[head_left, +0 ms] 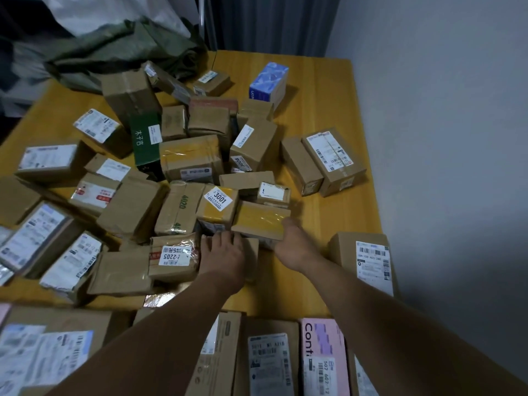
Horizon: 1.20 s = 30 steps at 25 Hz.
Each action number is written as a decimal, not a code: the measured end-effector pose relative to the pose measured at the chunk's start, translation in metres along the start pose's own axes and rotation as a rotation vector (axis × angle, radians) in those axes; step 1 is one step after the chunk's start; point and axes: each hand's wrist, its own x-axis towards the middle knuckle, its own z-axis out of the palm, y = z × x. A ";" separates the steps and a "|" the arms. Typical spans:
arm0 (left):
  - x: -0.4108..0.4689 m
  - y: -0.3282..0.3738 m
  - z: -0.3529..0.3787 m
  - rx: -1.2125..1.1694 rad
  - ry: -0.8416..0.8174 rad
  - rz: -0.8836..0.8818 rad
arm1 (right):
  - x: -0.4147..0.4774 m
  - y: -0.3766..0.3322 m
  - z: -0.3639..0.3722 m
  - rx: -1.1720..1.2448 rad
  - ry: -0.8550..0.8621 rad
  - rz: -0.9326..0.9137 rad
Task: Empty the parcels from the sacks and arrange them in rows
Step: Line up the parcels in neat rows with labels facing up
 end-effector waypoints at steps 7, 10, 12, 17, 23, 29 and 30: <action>0.023 0.004 -0.029 -0.289 0.237 -0.129 | 0.021 -0.002 -0.049 -0.034 0.224 0.026; 0.043 0.020 -0.044 -0.301 0.297 -0.092 | 0.048 0.002 -0.076 -0.103 0.326 0.046; 0.058 0.037 -0.052 -0.316 0.331 -0.034 | 0.067 0.006 -0.093 -0.173 0.395 0.091; 0.088 0.072 -0.048 -0.298 0.301 0.120 | 0.115 0.028 -0.129 -0.190 0.488 0.215; 0.110 0.070 -0.037 -0.245 0.231 0.098 | 0.159 0.046 -0.142 -0.261 0.376 0.286; 0.120 0.076 -0.031 -0.255 0.234 0.057 | 0.154 0.055 -0.138 -0.341 0.361 0.312; 0.121 0.077 -0.031 -0.261 0.225 0.048 | 0.150 0.056 -0.139 -0.350 0.343 0.329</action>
